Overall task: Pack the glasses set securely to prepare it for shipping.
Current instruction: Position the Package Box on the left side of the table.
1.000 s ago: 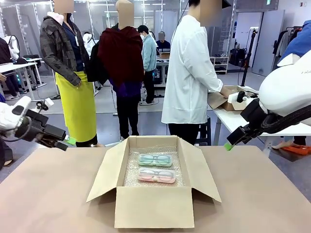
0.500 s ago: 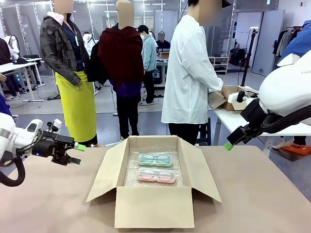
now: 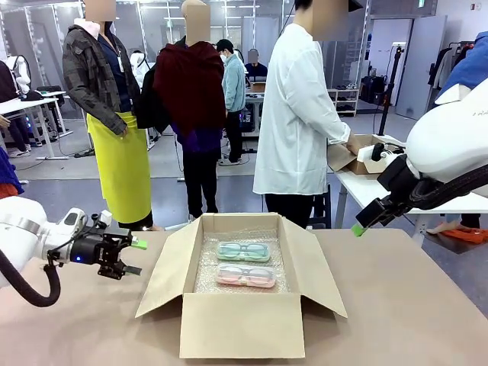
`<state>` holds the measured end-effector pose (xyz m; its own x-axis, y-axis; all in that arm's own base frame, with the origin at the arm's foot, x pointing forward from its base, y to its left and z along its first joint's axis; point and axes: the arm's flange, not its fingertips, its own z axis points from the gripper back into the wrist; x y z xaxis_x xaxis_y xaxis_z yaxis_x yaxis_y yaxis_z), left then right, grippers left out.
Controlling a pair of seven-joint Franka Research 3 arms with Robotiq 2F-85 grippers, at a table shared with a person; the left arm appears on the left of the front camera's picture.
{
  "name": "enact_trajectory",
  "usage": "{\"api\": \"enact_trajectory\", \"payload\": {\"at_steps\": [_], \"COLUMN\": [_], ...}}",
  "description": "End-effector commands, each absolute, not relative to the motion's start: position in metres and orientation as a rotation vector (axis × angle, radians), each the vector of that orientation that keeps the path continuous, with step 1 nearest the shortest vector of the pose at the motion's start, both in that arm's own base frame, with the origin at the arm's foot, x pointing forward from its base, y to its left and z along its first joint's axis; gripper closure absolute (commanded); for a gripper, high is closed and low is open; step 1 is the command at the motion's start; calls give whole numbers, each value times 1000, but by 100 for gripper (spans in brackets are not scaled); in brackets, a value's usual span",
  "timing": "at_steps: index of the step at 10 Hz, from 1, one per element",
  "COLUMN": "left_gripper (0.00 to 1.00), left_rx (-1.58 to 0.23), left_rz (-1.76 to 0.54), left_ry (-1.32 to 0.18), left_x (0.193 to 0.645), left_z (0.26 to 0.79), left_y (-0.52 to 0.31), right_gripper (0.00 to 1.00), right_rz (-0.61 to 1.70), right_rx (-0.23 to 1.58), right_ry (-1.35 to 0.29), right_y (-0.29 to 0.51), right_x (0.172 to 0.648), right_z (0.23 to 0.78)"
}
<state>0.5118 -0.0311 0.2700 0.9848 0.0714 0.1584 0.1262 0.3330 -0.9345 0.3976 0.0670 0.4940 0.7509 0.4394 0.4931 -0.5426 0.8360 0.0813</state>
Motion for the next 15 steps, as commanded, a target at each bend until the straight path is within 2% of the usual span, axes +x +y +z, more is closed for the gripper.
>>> {"api": "enact_trajectory", "payload": {"at_steps": [1,5,6,7,8,9,10,12,13,14,15], "left_gripper": [0,0,5,41,57,96,100,100,93,100,100], "left_rx": [-1280,-1397,-1406,-1419,-1421,-1438,-1448,-1473,-1477,-1475,-1468], "left_rz": [30,65,54,46,30,30,29,10,9,0,-18], "left_ry": [-152,-120,-112,-104,-112,-123,-135,-171,-183,-182,-175], "left_x": [520,518,516,515,513,510,509,506,506,505,503], "left_z": [256,240,241,243,245,251,257,273,277,279,279], "left_y": [-37,-54,-59,-65,-68,-67,-65,-61,-60,-62,-66], "right_gripper": [0,0,0,0,0,0,0,0,0,0,0], "right_rz": [539,539,539,539,539,539,539,539,539,539,539], "right_rx": [227,227,227,227,227,227,227,227,227,227,227], "right_ry": [-475,-475,-475,-475,-475,-475,-475,-475,-475,-475,-475], "right_y": [68,68,68,68,68,68,68,68,68,68,68], "right_x": [399,399,399,399,399,399,399,399,399,399,399], "right_z": [496,496,496,496,496,496,496,496,496,496,496]}}
